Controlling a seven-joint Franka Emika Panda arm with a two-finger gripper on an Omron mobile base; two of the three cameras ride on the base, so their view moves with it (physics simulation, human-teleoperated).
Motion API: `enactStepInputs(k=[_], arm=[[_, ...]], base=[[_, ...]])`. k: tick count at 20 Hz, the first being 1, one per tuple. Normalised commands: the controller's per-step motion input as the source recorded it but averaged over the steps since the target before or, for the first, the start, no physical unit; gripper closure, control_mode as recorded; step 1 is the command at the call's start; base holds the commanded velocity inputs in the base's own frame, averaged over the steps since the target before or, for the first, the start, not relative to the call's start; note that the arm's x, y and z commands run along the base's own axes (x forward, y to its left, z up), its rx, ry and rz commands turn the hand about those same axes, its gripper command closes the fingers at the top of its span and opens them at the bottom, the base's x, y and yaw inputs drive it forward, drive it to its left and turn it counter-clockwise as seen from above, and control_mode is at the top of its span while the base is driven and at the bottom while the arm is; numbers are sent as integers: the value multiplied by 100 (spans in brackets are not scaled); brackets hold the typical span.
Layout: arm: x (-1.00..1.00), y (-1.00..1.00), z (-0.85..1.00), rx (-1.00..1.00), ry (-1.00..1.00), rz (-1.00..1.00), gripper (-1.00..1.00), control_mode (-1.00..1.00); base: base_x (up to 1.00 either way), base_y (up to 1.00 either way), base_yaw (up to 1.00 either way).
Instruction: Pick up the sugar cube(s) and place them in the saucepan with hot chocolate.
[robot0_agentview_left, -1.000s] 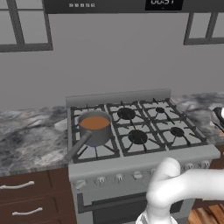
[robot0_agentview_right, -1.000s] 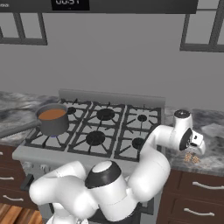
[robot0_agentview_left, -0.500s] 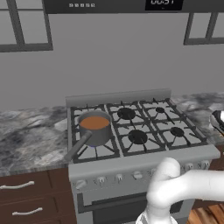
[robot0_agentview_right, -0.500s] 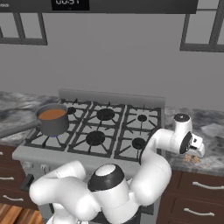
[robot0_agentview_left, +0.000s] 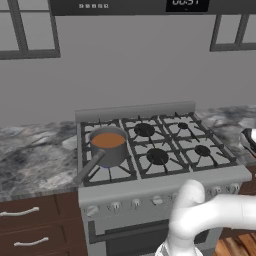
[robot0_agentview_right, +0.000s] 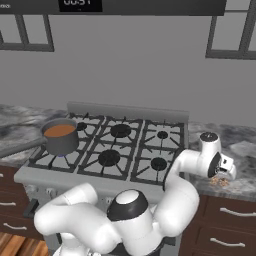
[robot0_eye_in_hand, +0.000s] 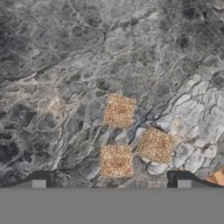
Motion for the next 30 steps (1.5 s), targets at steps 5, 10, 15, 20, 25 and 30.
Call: enactStepInputs(k=[5,10,15,20,25,30], arm=[[10,-11,-4,-5,0,0,-100,-100],[-6,-1,-11,-3,1,2,-100,-100],[-24,0,-28,0,0,2,-100,-100],[-18,0,-24,0,1,3,-100,-100],[-2,0,-10,0,-1,1,-100,-100],[21,0,0,0,0,1,-100,-100]], base=[[0,0,0],[0,0,0],[0,0,0],[0,0,0],[0,0,0],[0,0,0]])
